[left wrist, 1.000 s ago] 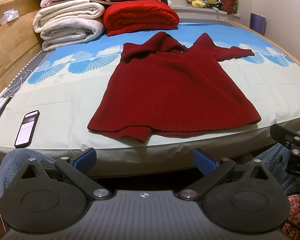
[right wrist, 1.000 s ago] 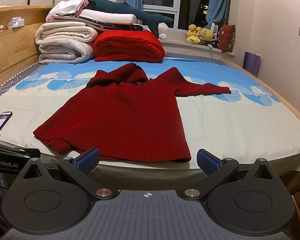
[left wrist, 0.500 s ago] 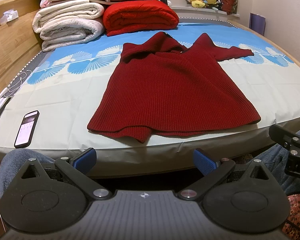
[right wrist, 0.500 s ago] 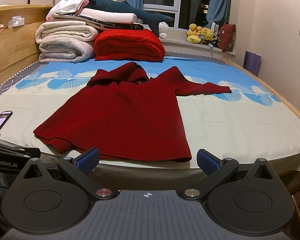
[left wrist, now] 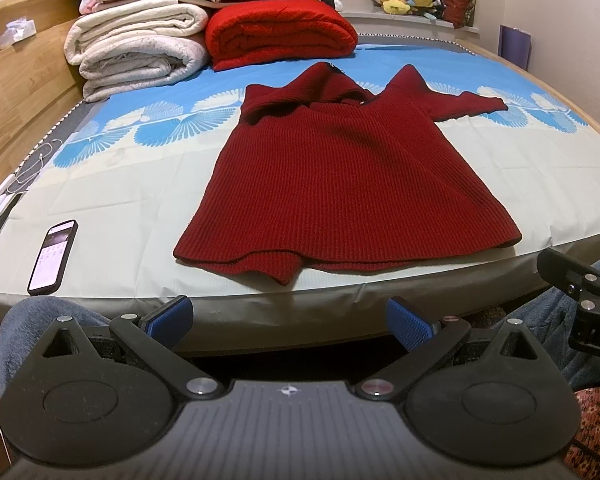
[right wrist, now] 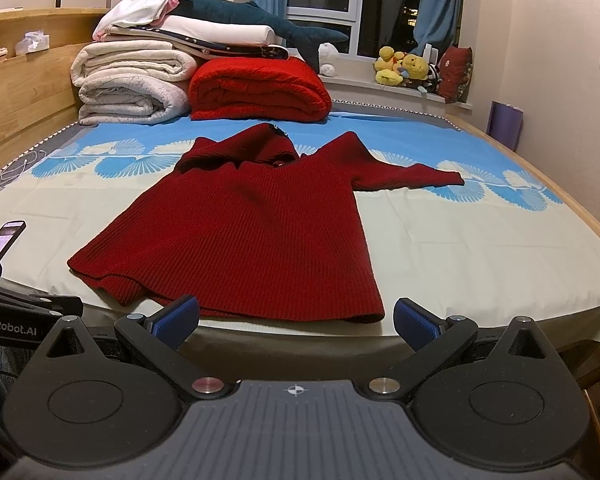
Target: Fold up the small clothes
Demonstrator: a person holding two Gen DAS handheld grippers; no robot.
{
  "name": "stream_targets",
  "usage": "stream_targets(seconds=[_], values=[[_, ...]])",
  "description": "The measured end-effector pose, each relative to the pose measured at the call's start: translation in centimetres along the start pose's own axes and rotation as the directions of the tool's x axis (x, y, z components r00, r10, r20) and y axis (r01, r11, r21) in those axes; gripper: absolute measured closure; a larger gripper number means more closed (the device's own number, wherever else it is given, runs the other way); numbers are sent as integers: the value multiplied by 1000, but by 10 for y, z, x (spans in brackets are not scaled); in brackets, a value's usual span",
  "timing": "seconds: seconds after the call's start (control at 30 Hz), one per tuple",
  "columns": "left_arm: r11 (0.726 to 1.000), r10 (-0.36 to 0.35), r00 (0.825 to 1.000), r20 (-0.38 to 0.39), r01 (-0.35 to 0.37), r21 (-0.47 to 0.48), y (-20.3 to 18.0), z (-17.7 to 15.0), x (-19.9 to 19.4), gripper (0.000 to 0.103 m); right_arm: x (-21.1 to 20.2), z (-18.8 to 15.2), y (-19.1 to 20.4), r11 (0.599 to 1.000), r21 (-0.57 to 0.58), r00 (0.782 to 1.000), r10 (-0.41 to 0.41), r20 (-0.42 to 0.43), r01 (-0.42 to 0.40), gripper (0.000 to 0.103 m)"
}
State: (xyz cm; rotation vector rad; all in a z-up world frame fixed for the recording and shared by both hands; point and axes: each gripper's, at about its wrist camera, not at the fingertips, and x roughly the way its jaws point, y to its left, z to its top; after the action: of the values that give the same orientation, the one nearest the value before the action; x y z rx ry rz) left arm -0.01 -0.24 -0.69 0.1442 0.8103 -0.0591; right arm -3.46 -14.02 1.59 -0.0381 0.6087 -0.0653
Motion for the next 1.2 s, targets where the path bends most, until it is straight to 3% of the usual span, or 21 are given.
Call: stream_targets(seconds=[0.6, 0.83, 1.03, 1.2], values=[[1000, 0, 1000, -6, 0, -3, -1, -1, 5, 0, 1, -3, 2, 1000, -1, 1000, 3, -2, -3, 1], [1000, -5, 1000, -27, 5, -19, 9, 9, 18, 0, 23, 1, 0, 1000, 26, 999, 7, -32, -6, 1], [999, 15, 1000, 8, -15, -47, 33, 54, 49, 0, 63, 25, -29, 982, 189, 999, 7, -44, 2, 1], [994, 28, 999, 46, -23, -105, 58, 122, 111, 0, 123, 57, -66, 917, 398, 997, 40, -62, -12, 1]])
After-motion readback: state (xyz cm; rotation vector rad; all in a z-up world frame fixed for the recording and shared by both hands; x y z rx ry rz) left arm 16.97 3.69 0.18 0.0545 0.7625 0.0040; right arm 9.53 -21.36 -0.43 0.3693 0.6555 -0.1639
